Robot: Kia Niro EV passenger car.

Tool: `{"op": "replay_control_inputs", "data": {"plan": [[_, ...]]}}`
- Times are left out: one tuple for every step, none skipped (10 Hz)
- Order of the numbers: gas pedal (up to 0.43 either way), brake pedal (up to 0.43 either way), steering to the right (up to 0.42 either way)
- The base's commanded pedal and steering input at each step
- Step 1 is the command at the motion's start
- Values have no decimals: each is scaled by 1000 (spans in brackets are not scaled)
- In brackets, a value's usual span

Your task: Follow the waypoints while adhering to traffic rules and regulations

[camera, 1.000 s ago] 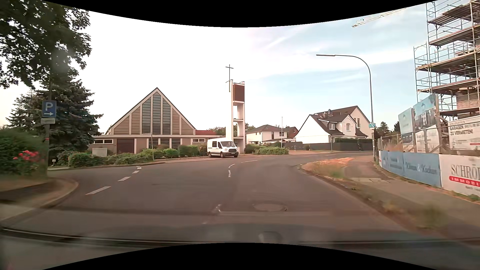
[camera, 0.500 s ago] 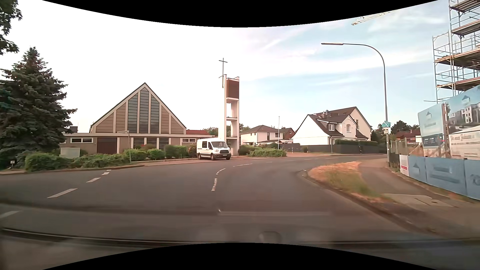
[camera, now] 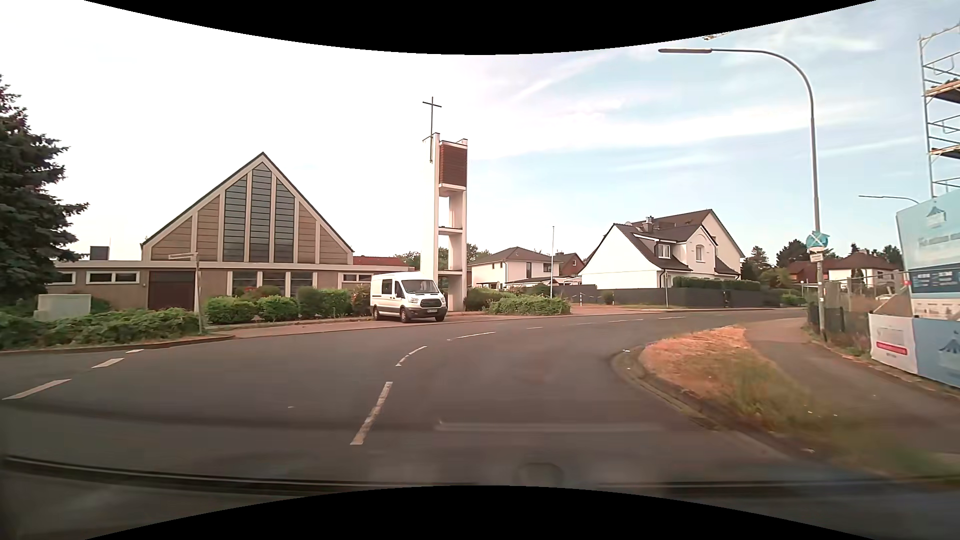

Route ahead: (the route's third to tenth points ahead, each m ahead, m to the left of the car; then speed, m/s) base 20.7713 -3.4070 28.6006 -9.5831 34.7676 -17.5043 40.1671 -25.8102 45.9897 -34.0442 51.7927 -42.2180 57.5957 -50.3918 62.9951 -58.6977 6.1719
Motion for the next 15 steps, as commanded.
{"op": "replay_control_inputs", "data": {"plan": [[177,0,30],[177,0,32],[169,0,41],[169,0,46],[169,0,53],[169,0,64],[157,0,82],[157,0,100],[157,0,119],[157,0,134],[157,0,140],[157,0,140],[157,0,146],[157,0,160],[157,0,175]]}}
